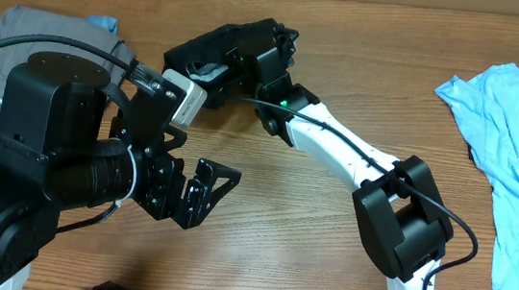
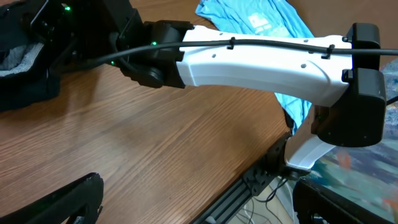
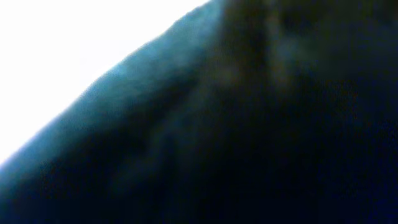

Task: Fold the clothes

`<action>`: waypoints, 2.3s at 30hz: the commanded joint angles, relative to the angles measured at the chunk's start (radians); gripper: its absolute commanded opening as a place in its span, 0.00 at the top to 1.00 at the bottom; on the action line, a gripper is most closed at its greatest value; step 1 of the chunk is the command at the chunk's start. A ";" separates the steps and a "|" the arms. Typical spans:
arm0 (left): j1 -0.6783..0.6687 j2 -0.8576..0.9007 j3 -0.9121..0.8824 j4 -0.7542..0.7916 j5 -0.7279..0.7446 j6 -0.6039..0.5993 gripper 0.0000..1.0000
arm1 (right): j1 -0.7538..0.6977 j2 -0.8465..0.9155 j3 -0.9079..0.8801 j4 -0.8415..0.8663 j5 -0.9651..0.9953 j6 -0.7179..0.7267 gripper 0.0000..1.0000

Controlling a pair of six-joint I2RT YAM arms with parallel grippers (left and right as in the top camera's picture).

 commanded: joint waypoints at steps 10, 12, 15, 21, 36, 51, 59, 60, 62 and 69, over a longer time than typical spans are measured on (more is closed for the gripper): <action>-0.003 -0.005 -0.003 0.020 -0.013 0.019 0.00 | 0.037 -0.005 -0.002 -0.132 -0.108 0.073 0.00; -0.003 -0.005 -0.003 0.023 -0.037 0.018 0.00 | 0.037 -0.010 -0.002 -0.165 -0.174 0.018 0.00; -0.003 -0.003 -0.003 0.031 -0.119 -0.008 0.00 | 0.037 -0.034 -0.002 -0.256 -0.223 -0.115 0.00; -0.003 0.000 -0.003 0.081 -0.167 -0.064 0.00 | 0.037 -0.053 -0.002 -0.625 -0.211 -0.068 0.00; -0.002 0.250 -0.003 0.145 -0.402 -0.325 0.00 | -0.019 -0.314 -0.002 -1.183 0.078 -0.282 0.00; -0.018 0.954 -0.003 0.565 -0.229 -0.398 0.96 | -0.576 -0.454 -0.002 -1.334 0.133 -0.627 0.00; -0.029 1.136 -0.003 0.514 -0.287 -0.397 0.95 | -0.696 -0.454 -0.002 -1.322 0.133 -0.627 0.00; -0.029 1.149 -0.003 0.490 -0.328 -0.397 0.93 | -0.696 -0.454 -0.002 -1.322 0.133 -0.627 0.00; -0.029 1.165 -0.003 0.442 -0.397 -0.396 0.91 | -0.696 -0.454 -0.002 -1.322 0.133 -0.627 0.00; -0.051 1.179 -0.003 0.236 -0.446 -0.266 0.92 | -0.696 -0.454 -0.002 -1.322 0.133 -0.627 0.00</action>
